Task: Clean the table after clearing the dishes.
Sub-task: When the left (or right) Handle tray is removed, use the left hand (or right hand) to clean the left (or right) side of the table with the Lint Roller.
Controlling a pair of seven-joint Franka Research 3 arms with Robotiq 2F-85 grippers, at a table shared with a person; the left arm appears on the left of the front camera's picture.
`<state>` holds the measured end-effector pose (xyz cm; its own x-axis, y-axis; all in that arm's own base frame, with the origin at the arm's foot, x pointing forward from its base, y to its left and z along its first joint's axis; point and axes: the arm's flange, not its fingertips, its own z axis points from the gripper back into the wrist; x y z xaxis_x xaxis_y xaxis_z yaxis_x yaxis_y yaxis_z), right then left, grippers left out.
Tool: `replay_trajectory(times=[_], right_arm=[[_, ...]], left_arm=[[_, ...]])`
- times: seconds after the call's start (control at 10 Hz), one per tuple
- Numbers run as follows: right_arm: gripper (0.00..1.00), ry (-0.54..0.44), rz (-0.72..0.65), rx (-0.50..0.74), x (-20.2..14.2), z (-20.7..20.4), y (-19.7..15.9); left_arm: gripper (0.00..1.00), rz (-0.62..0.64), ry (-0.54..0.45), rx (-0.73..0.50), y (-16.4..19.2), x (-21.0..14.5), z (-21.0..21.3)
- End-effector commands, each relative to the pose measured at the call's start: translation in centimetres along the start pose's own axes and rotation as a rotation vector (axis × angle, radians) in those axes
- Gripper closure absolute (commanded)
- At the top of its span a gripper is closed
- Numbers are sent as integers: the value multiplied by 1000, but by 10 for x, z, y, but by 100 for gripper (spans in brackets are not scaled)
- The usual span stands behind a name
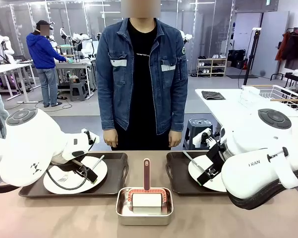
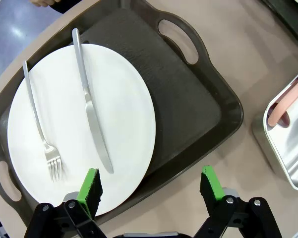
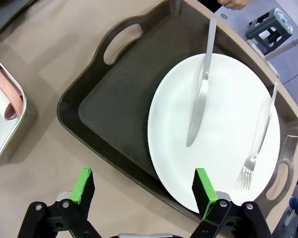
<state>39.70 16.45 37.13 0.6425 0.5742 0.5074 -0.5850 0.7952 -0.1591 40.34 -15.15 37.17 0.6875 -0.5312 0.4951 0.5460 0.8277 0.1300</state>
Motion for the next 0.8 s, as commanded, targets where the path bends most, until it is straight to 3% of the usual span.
replay_trajectory(times=[0.0,0.4,0.5,0.7], right_arm=[[0,0,0,0,0,0,0],[0,10,-31,269,57,52,-56],[0,-4,-54,367,67,63,-69],[0,-52,-182,602,70,84,-104]], left_arm=[[0,0,0,0,0,0,0],[0,15,102,-207,51,45,45],[0,39,107,-326,65,50,62],[0,113,-12,-619,106,44,110]])
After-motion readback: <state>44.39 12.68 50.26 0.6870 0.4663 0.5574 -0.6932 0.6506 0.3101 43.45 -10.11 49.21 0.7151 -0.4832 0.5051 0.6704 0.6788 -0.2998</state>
